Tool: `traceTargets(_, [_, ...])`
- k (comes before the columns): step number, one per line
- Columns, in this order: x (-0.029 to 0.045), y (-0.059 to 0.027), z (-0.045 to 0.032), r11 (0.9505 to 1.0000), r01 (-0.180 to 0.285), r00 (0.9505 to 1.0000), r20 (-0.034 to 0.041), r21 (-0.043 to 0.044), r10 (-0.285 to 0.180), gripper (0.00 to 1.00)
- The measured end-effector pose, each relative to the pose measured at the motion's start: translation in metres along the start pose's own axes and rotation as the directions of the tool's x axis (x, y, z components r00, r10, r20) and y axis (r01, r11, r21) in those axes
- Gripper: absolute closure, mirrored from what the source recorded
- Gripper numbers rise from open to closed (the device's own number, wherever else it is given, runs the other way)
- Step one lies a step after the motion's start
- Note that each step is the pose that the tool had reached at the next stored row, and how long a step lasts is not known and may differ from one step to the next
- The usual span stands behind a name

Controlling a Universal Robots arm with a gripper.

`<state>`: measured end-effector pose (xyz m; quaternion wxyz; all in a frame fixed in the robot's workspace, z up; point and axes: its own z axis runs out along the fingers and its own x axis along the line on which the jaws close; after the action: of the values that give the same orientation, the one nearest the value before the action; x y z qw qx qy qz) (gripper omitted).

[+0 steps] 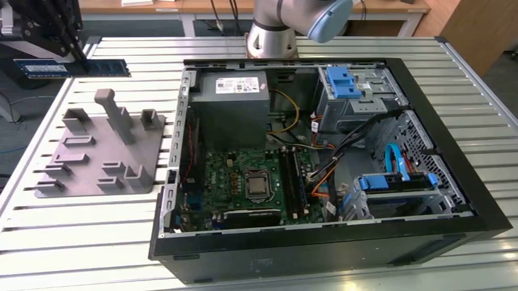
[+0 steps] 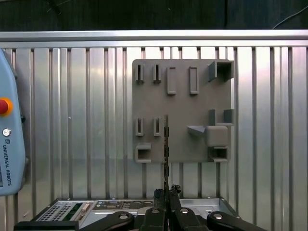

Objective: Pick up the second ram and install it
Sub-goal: 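Pick up the second ram and move it above second insertion slot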

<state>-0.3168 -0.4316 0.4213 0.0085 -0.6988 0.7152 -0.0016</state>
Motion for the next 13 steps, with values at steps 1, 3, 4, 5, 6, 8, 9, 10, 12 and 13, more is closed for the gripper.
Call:
traceTargets(1, [0.0000,-0.0016,0.0018,1.0000,0.000,1.0000,0.0000,0.0000,0.000,0.86])
traceTargets(3, [0.0000,-0.0049,0.0054,1.0000,0.000,1.0000,0.0000,0.0000,0.000,0.86])
traceTargets(4, [-0.0001,-0.0065,0.0072,1.0000,0.000,1.0000,0.0000,-0.0001,0.000,0.86])
traceTargets(5, [-0.0001,-0.0082,0.0091,1.0000,0.000,1.0000,0.0000,0.0000,0.000,0.86])
traceTargets(6, [-0.0001,-0.0100,0.0111,1.0000,0.000,1.0000,0.0001,0.0001,0.000,0.86])
traceTargets(8, [-0.0001,-0.0134,0.0146,1.0000,0.000,1.0000,-0.0001,0.0000,0.000,0.86])
traceTargets(9, [-0.0002,-0.0151,0.0165,1.0000,0.000,1.0000,-0.0001,-0.0001,0.000,0.86])
traceTargets(10, [-0.0002,-0.0169,0.0184,1.0000,0.000,1.0000,0.0001,0.0001,0.000,0.86])
traceTargets(12, [-0.0003,-0.0206,0.0220,1.0000,0.000,1.0000,0.0000,0.0000,0.000,0.86])
traceTargets(13, [-0.0003,-0.0225,0.0239,1.0000,0.000,1.0000,0.0000,-0.0001,0.000,0.86])
